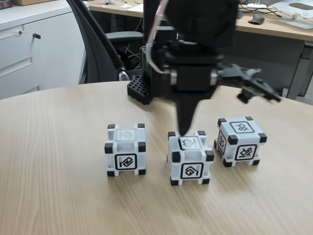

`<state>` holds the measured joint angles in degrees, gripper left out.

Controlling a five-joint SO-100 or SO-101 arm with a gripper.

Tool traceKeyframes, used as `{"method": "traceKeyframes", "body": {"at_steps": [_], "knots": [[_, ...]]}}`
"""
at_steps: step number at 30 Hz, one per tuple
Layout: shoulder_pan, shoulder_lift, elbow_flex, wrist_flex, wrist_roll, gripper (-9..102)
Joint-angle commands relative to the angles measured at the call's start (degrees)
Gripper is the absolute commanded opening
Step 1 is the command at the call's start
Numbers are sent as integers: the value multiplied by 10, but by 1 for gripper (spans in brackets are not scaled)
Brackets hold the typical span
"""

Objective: Stack cubes from left to right.

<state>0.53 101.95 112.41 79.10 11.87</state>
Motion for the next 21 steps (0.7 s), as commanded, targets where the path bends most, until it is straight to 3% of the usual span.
{"method": "traceKeyframes", "body": {"at_steps": [1, 14, 21], "knots": [[-34, 11, -19, 0, 20, 0], [-206, 11, -23, 0, 105, 1], [-218, 11, -20, 1, 156, 18]]}}
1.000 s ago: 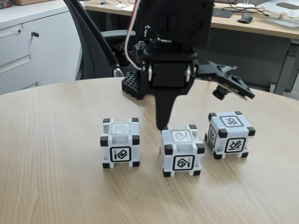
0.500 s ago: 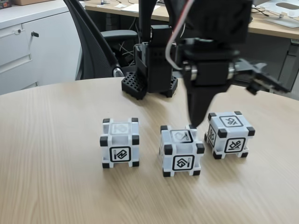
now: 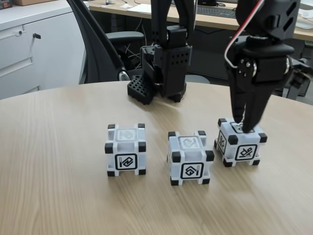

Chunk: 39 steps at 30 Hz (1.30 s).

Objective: Stack cubes from left to right.

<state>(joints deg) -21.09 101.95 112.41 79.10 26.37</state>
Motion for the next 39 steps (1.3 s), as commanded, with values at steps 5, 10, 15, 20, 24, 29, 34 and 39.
{"method": "traceKeyframes", "body": {"at_steps": [5, 10, 15, 20, 24, 29, 34, 39], "knots": [[-2, 11, -20, 1, -12, 28], [-2, 11, -20, 2, -49, 32], [-2, 11, -20, 16, -29, 34], [-2, 11, -28, 113, -18, 38], [-2, 1, -28, 163, -22, 38], [6, 1, -28, 160, -21, 38], [7, -1, -28, 158, -11, 38], [8, -2, -29, 132, -8, 38]]}}
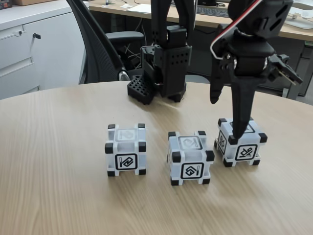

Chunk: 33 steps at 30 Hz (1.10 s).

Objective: Stack cubes from left to right.

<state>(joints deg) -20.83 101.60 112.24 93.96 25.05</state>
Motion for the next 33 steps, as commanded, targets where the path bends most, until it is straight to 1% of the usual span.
{"method": "traceKeyframes", "body": {"at_steps": [1, 5, 14, 21, 28, 30, 33], "knots": [[5, 1, -27, -28, 5, 38], [5, -18, -27, -54, 11, 38], [4, -62, -28, -55, 23, 37], [3, -86, -28, -120, 31, 37], [-4, -98, -28, -127, 36, 37], [-4, -112, -28, -139, 39, 32], [-3, -127, -28, -150, 43, 18]]}}
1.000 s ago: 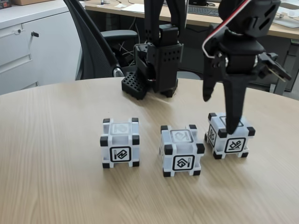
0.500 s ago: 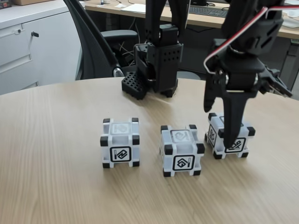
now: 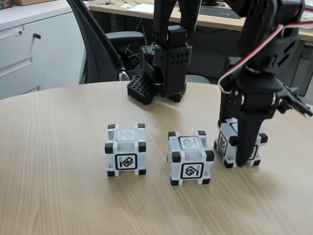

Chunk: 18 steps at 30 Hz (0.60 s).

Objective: Stack cubes from left to right.

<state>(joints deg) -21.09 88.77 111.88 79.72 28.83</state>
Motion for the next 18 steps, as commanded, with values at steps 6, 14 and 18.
{"method": "traceKeyframes", "body": {"at_steps": [6, 14, 18], "knots": [[7, 8, -25, -10, -12, 0], [9, 70, -37, -2, -21, 0], [10, 161, -50, -1, -25, 0]]}}
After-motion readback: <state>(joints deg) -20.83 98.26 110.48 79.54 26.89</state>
